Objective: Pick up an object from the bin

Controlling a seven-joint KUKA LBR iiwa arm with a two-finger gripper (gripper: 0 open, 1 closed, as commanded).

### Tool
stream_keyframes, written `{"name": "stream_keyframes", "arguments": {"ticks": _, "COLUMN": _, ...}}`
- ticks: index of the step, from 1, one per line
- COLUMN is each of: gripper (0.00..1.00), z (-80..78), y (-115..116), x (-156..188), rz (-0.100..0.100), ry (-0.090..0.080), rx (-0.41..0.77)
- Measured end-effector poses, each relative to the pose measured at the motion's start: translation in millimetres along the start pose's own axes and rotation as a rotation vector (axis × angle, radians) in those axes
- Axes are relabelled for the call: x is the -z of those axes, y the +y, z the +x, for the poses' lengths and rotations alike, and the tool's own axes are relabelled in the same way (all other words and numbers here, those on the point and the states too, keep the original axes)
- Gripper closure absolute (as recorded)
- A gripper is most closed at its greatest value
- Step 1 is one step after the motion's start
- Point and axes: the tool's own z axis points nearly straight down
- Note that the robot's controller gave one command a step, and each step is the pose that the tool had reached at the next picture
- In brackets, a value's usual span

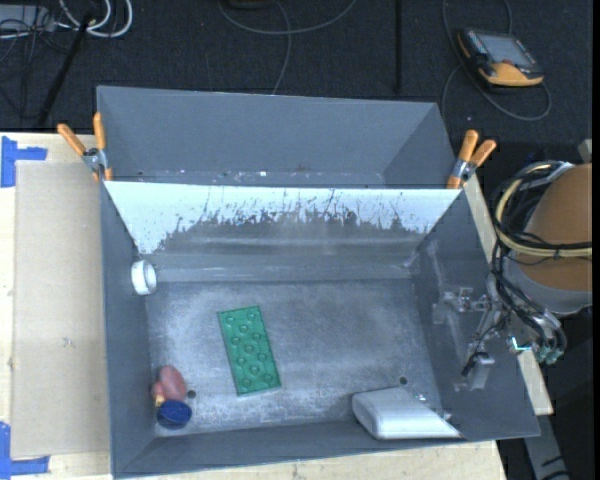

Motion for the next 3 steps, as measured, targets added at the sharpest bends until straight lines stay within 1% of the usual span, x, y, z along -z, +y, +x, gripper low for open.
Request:
{"name": "stream_keyframes", "arguments": {"ticks": 1, "gripper": 0.0, "z": 3.2, "y": 18.9, "x": -112.0, "rz": 0.0, "ry": -0.004, "rx": -0.062}}
{"name": "stream_keyframes", "arguments": {"ticks": 2, "gripper": 1.0, "z": 2.3, "y": 18.4, "x": -108.1, "rz": 0.003, "ry": -0.007, "rx": -0.057}}
{"name": "stream_keyframes", "arguments": {"ticks": 3, "gripper": 0.0, "z": 0.5, "y": 18.9, "x": -107.4, "rz": 0.002, "ry": -0.012, "rx": -0.055}}
